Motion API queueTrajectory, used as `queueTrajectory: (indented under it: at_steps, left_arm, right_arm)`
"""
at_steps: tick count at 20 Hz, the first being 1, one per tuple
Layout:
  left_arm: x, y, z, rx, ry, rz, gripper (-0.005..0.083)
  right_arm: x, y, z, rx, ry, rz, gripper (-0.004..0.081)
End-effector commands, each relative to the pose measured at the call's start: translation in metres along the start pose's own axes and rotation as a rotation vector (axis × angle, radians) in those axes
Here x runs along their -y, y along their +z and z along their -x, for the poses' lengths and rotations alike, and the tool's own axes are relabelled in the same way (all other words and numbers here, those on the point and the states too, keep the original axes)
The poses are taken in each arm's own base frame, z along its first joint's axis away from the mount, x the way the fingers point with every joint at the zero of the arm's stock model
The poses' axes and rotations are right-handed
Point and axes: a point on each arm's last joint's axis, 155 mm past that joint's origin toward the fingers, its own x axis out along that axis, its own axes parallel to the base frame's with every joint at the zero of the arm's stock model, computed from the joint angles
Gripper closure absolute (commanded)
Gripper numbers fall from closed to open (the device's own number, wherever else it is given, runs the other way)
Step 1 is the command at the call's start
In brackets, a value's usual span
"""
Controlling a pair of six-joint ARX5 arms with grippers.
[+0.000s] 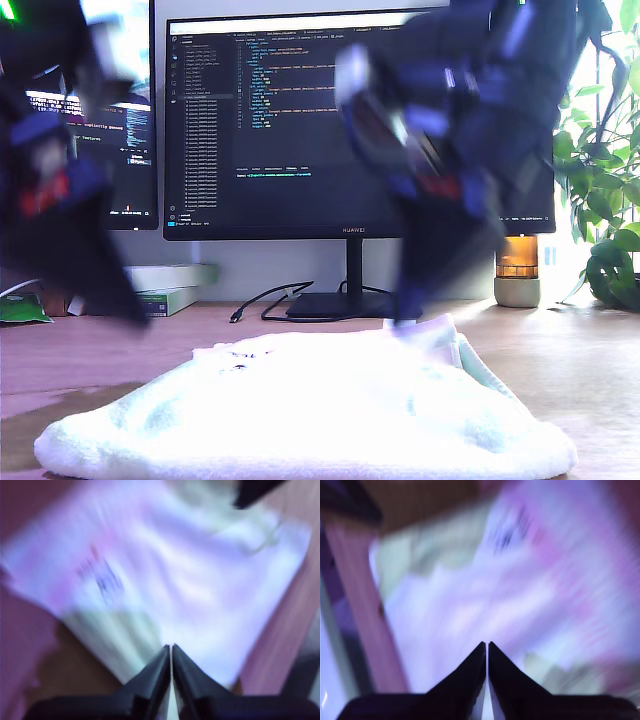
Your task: Fold the tea towel to a neat square and place it to the right
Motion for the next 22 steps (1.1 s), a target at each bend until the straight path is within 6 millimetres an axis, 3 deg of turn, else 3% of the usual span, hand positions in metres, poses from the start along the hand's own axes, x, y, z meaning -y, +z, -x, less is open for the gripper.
queueTrajectory:
  at_steps: [1,7,11,14,18,20,22]
  left_arm:
    - [-0.002,-0.010,0.001,0.014,0.003,0.000,0.0793]
    - [-0.010,0.005,0.022,0.235,-0.039,0.029,0.0793]
    - [-0.013,0.010,0.038,0.333,-0.037,0.046,0.0793]
    - [-0.010,0.021,0.044,0.379,-0.041,0.053,0.0793]
    - [0.014,0.028,0.043,0.398,-0.126,0.009,0.0791]
    - [0.023,0.027,0.042,0.395,-0.134,-0.094,0.0733]
    - [0.036,0.018,0.036,0.365,-0.129,-0.297,0.0621]
  right_arm:
    - [0.006,-0.001,0.008,0.068,-0.042,0.005,0.0781]
    - [0.029,0.005,0.061,0.448,-0.166,-0.067,0.0780]
    - [0.027,-0.021,0.083,0.547,-0.224,-0.145,0.0781]
    - [0.011,-0.038,0.084,0.526,-0.199,-0.154,0.0781]
    - [-0.026,-0.034,0.075,0.508,-0.067,-0.060,0.0781]
    - [-0.041,-0.045,0.063,0.441,-0.048,0.077,0.0768]
    - [-0.047,-0.054,0.054,0.384,-0.066,0.212,0.0648]
